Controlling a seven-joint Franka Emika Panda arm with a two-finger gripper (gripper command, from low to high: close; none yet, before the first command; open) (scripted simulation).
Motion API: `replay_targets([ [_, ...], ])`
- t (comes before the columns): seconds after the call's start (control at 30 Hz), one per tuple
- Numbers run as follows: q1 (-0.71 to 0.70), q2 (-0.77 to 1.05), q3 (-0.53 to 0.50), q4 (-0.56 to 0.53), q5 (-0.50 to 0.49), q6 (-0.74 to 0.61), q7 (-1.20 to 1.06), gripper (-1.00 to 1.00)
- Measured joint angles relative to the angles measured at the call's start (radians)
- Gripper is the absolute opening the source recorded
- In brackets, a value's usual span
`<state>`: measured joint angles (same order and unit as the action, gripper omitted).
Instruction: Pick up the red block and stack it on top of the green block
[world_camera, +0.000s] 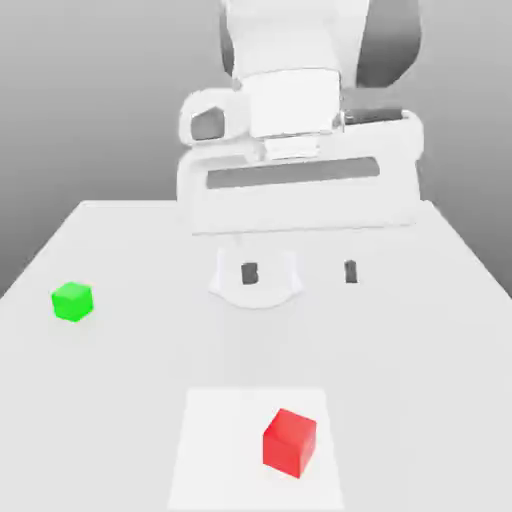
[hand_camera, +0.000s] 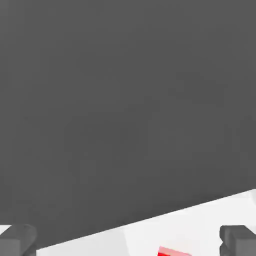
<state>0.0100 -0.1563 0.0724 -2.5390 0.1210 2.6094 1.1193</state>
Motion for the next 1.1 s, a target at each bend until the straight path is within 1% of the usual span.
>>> replay_targets([
  [0.1, 0.003, 0.107, 0.01, -0.041, -0.037, 0.055, 0.096, 0.0],
  [0.23, 0.019, 0.249, -0.006, -0.09, -0.122, 0.132, 0.24, 0.0],
  [0.4, 0.04, 0.428, -0.033, -0.075, -0.164, 0.277, 0.285, 0.0],
  [0.43, 0.043, 0.456, -0.037, -0.071, -0.167, 0.301, 0.288, -1.0],
  [0.67, 0.042, 0.459, -0.037, -0.071, -0.17, 0.304, 0.291, -1.0],
  [0.83, 0.035, 0.302, -0.024, -0.094, -0.145, 0.171, 0.272, -1.0],
  [0.87, 0.024, 0.275, -0.034, -0.101, -0.142, 0.151, 0.264, -1.0],
  [0.93, -0.038, 0.234, -0.078, -0.117, -0.15, 0.129, 0.247, -1.0],
  [1.1, -0.247, 0.156, -0.176, -0.16, -0.195, 0.102, 0.207, -1.0],
])
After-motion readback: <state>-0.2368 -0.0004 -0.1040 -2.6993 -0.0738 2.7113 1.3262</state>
